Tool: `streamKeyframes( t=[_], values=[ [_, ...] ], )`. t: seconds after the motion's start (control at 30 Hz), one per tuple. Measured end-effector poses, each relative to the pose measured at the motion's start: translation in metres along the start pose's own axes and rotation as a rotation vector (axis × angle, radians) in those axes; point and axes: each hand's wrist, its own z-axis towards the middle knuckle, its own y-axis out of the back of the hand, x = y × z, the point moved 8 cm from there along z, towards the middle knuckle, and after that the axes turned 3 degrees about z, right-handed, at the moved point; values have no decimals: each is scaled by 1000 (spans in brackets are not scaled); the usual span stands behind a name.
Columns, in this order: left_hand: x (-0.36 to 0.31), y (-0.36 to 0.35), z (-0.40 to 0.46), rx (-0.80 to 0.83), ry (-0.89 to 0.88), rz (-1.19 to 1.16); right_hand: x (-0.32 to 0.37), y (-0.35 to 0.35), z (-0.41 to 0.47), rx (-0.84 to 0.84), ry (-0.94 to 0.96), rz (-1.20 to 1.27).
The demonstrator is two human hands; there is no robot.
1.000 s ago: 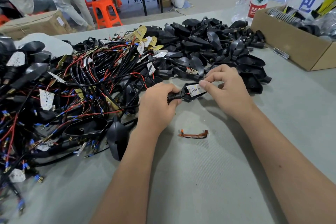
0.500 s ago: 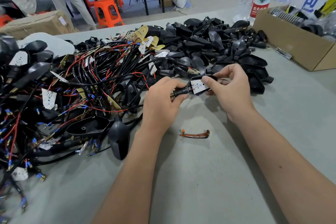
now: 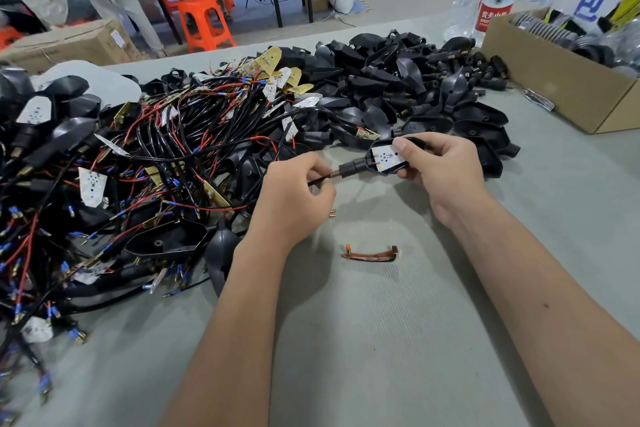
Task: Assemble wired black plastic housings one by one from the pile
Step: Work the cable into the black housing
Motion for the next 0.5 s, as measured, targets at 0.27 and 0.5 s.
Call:
streamKeyframes(
  t=[0.27, 0.5],
  values=[
    [0, 8, 2, 7, -46, 39, -2, 4, 3, -15, -29, 8],
    [-6, 19, 0, -62, -39, 173, -3, 8, 6, -27, -7, 26]
  ],
)
